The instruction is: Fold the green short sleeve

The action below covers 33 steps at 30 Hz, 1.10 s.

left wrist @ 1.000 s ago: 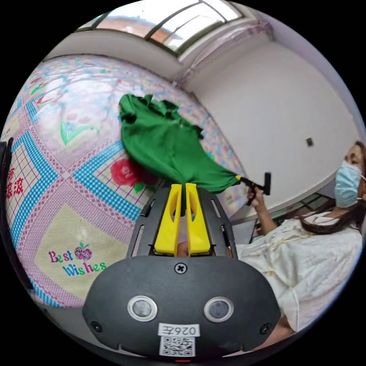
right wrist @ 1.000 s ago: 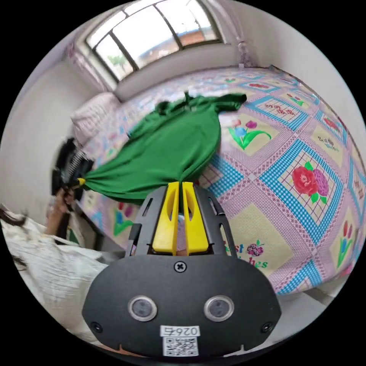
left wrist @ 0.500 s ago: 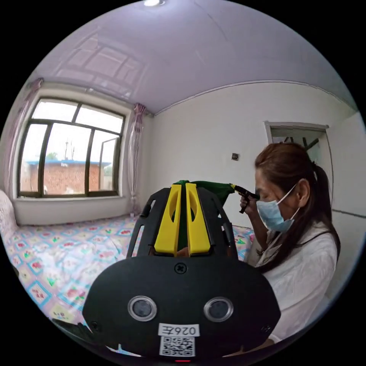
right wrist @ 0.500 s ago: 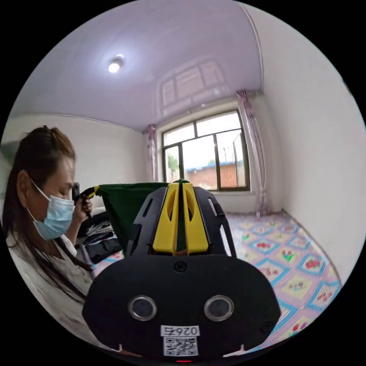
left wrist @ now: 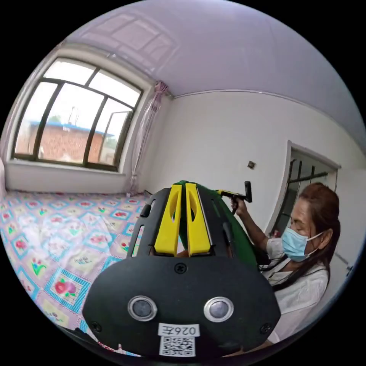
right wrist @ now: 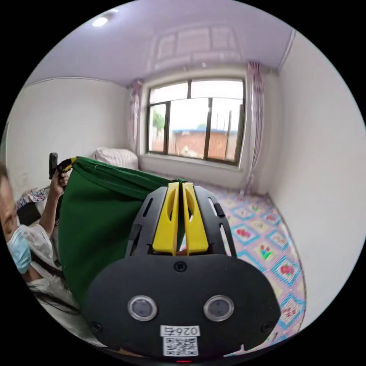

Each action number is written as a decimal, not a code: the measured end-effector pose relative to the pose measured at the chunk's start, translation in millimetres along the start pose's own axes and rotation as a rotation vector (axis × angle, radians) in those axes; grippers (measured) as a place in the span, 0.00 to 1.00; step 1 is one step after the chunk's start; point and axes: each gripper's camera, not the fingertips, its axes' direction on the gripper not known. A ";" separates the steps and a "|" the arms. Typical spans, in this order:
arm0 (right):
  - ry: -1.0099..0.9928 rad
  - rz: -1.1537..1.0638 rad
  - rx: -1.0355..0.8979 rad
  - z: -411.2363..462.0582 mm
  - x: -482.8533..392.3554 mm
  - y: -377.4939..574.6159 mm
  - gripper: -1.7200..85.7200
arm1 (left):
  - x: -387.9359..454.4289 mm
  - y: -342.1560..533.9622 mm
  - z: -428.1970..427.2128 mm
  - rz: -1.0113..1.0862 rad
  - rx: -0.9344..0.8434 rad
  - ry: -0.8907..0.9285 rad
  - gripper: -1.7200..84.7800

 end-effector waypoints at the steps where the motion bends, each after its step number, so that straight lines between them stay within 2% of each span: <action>1: -0.019 0.038 -0.047 27.0 13.6 -0.8 0.00 | -47.9 -2.4 19.5 -0.108 -0.021 0.039 0.02; 3: -0.123 0.226 -0.115 104.5 64.8 -5.9 0.00 | -113.0 -3.6 44.4 -0.280 0.008 0.143 0.01; 4: -0.161 0.276 -0.095 113.4 75.5 -9.6 0.00 | -140.5 -5.3 52.9 -0.373 0.067 0.161 0.01; 6: -0.293 0.388 0.073 113.8 98.9 -36.8 0.00 | -153.6 -22.9 56.6 -0.376 0.148 0.136 0.01; 10: -0.200 0.236 0.230 62.1 74.1 -101.6 0.00 | -123.2 -93.6 41.1 -0.126 0.207 0.094 0.01; 13: -0.109 0.071 0.279 21.7 45.0 -121.9 0.00 | -87.5 -114.0 28.6 0.069 0.136 -0.034 0.01; 16: -0.078 -0.004 0.250 17.2 32.5 -94.8 0.00 | -80.2 -91.8 31.8 0.130 0.013 -0.083 0.02; 19: -0.100 0.001 0.160 43.0 37.6 -29.5 0.00 | -96.6 -36.9 43.6 0.077 -0.100 -0.060 0.02; 24: -0.096 0.084 -0.105 132.8 47.1 157.6 0.00 | -138.5 91.9 78.1 -0.113 -0.323 -0.048 0.01; 27: -0.151 0.228 -0.273 187.5 59.7 277.5 0.00 | -173.0 187.9 95.3 -0.353 -0.409 0.001 0.01; 29: -0.201 0.349 -0.366 211.9 68.9 345.7 0.00 | -195.4 261.4 97.1 -0.587 -0.423 0.030 0.01; 33: -0.235 0.556 -0.505 229.5 81.7 456.7 0.00 | -210.4 341.1 93.8 -0.834 -0.456 0.045 0.01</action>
